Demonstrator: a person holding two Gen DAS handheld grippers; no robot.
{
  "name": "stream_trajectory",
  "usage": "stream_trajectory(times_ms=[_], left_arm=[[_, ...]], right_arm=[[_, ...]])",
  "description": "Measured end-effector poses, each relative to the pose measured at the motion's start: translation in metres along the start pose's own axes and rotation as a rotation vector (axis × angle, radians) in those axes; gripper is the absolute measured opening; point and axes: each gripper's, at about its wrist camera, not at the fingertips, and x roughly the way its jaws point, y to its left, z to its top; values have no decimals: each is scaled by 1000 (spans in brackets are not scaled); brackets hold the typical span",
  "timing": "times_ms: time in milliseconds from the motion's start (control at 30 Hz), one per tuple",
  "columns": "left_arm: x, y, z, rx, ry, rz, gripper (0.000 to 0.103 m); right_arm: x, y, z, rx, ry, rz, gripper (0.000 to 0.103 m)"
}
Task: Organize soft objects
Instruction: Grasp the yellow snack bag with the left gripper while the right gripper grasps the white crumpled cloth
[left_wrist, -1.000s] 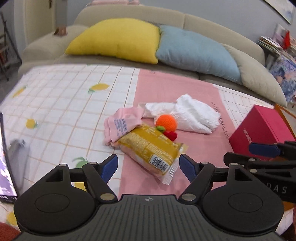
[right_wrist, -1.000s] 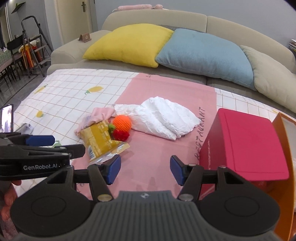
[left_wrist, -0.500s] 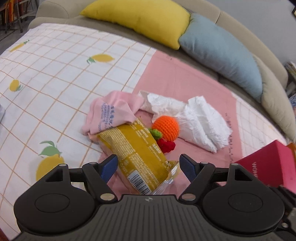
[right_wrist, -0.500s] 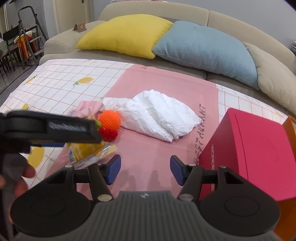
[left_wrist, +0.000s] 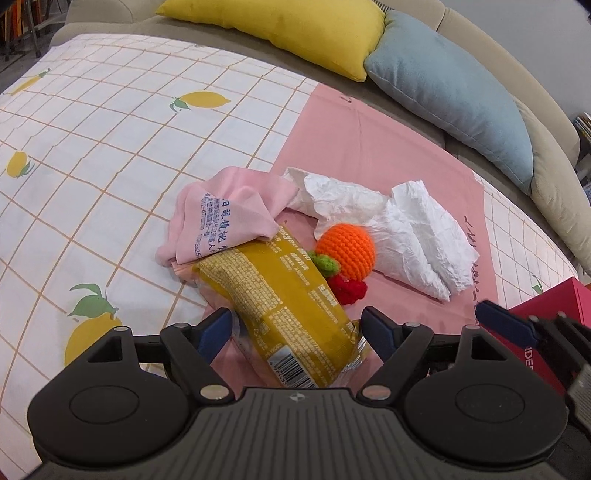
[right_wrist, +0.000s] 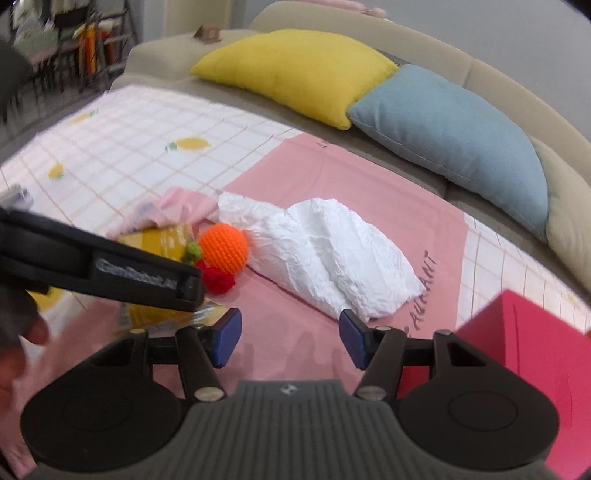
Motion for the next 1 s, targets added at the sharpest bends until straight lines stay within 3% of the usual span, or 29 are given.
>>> stream_trajectory(times_ms=[67, 133, 167, 367, 567, 633, 700, 767, 833, 933, 1000], left_arm=[[2, 1, 2, -4, 10, -5, 96], [3, 2, 3, -11, 14, -11, 96], [3, 4, 3, -23, 10, -11, 96], [3, 7, 9, -33, 20, -11, 95], [3, 10, 6, -21, 27, -49, 84], [1, 10, 3, 0, 20, -54, 80], [-1, 9, -1, 23, 11, -66, 75], [-3, 10, -4, 39, 6, -76, 72], [-5, 12, -6, 48, 3, -82, 69], [-8, 12, -9, 46, -3, -78, 66], [-11, 13, -10, 39, -9, -76, 63]], right_arm=[[10, -2, 4, -24, 0, -18, 61], [19, -4, 9, -32, -9, -51, 84], [23, -5, 11, -37, -20, -73, 89], [49, -4, 18, -54, -36, -128, 90], [72, -21, 21, 47, 10, -74, 88], [76, -29, 22, 120, 29, -9, 76], [77, -34, 22, 171, 52, 28, 71], [75, -33, 22, 164, 54, 27, 61], [74, -31, 22, 153, 55, 32, 43], [70, -28, 21, 128, 68, 27, 24], [67, -27, 21, 129, 78, 26, 15]])
